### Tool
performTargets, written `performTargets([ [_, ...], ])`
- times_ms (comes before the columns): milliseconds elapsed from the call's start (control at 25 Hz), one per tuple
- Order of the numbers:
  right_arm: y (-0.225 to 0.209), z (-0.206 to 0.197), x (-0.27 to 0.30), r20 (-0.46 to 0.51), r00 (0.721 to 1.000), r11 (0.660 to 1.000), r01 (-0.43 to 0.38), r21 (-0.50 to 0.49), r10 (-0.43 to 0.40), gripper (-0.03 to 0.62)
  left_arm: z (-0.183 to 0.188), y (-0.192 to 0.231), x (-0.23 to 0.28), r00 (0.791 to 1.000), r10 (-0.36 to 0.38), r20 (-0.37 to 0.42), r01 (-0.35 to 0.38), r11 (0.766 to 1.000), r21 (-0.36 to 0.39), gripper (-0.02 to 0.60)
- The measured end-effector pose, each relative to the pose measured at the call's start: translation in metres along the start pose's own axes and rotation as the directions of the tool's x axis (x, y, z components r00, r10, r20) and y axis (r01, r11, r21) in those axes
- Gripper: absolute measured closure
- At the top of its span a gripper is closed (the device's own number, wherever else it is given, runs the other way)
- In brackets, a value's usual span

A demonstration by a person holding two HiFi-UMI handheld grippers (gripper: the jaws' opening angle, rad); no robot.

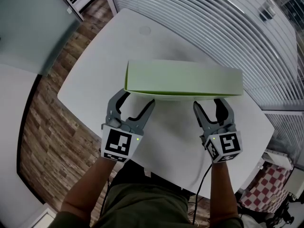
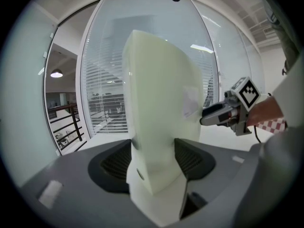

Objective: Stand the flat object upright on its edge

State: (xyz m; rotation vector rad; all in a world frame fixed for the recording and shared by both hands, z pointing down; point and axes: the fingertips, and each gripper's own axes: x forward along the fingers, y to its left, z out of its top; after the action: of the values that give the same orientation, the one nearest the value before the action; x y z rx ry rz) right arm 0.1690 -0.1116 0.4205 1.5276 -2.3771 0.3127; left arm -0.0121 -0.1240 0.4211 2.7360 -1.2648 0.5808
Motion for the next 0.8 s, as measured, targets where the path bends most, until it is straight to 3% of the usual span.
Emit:
performTargets([
  [800, -0.0061, 0.0085, -0.0062, 0.006, 1.0, 0.999, 0.029, 0.044, -0.029, 0.299, 0.0008, 0.0006, -0.0074, 0.999, -0.031, -0.023, 0.03, 0.999, -0.011, 0.319],
])
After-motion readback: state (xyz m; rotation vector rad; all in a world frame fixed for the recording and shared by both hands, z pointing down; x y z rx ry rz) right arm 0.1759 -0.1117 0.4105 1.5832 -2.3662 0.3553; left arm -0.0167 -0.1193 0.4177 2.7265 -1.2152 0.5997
